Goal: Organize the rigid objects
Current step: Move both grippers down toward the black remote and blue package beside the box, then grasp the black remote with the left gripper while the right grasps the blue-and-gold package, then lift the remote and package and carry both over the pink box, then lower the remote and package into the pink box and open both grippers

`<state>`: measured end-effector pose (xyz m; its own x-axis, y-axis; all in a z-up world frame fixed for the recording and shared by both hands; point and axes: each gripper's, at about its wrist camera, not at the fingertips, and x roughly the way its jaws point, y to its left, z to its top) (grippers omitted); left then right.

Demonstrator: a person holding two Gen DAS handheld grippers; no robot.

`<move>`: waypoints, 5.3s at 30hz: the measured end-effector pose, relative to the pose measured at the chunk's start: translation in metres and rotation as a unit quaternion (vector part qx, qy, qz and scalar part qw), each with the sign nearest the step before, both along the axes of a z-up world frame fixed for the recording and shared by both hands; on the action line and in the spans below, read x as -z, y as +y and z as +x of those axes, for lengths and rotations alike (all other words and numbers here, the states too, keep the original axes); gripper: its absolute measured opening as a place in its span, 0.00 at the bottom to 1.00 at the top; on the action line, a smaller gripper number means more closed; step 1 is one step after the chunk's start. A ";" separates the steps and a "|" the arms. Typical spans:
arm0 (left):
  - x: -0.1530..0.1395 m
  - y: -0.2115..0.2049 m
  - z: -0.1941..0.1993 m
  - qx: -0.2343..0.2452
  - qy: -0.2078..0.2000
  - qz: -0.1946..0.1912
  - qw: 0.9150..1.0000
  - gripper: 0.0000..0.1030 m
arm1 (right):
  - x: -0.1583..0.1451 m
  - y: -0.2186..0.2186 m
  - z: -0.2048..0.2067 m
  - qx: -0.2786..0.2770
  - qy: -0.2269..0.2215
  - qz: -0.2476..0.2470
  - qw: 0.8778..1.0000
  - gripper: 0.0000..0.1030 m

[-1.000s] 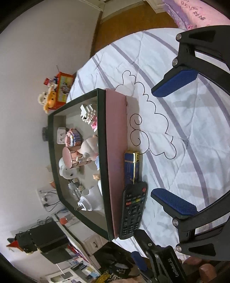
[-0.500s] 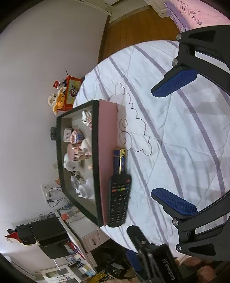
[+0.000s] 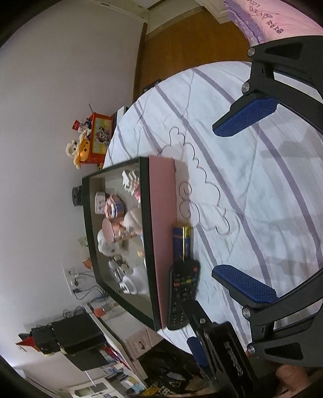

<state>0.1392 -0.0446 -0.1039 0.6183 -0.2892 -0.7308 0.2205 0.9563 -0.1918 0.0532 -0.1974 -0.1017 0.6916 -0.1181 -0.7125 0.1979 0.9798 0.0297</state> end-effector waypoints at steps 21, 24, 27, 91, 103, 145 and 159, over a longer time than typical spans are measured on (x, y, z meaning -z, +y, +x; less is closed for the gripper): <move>0.038 0.016 0.025 -0.094 0.030 0.063 0.993 1.00 | 0.014 -0.005 0.017 -0.031 0.019 0.020 0.999 1.00; 0.039 0.037 0.021 -0.101 0.032 0.049 0.993 1.00 | 0.015 0.000 0.023 -0.037 0.023 0.019 0.999 1.00; 0.040 0.040 0.026 -0.097 0.039 0.048 0.993 1.00 | 0.016 0.004 0.029 -0.041 0.025 0.019 0.999 1.00; 0.037 0.096 0.048 -0.032 0.014 0.092 0.995 0.43 | 0.045 0.051 0.085 -0.045 0.042 0.035 0.998 0.81; 0.019 0.087 0.025 0.007 -0.009 0.064 0.998 0.43 | 0.025 0.037 0.064 -0.049 0.022 0.037 0.998 0.81; -0.033 -0.036 0.210 0.135 0.041 0.077 0.987 0.44 | -0.025 -0.040 0.201 -0.025 0.040 -0.020 0.999 0.81; -0.033 -0.036 0.192 0.125 0.020 0.114 0.985 1.00 | -0.023 -0.032 0.195 -0.044 0.046 -0.012 0.998 1.00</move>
<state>0.3316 -0.0809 -0.0711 0.5173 -0.2540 -0.8172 0.4510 0.8925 0.0081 0.2478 -0.2298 -0.0784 0.6319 -0.0769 -0.7712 0.1120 0.9937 -0.0073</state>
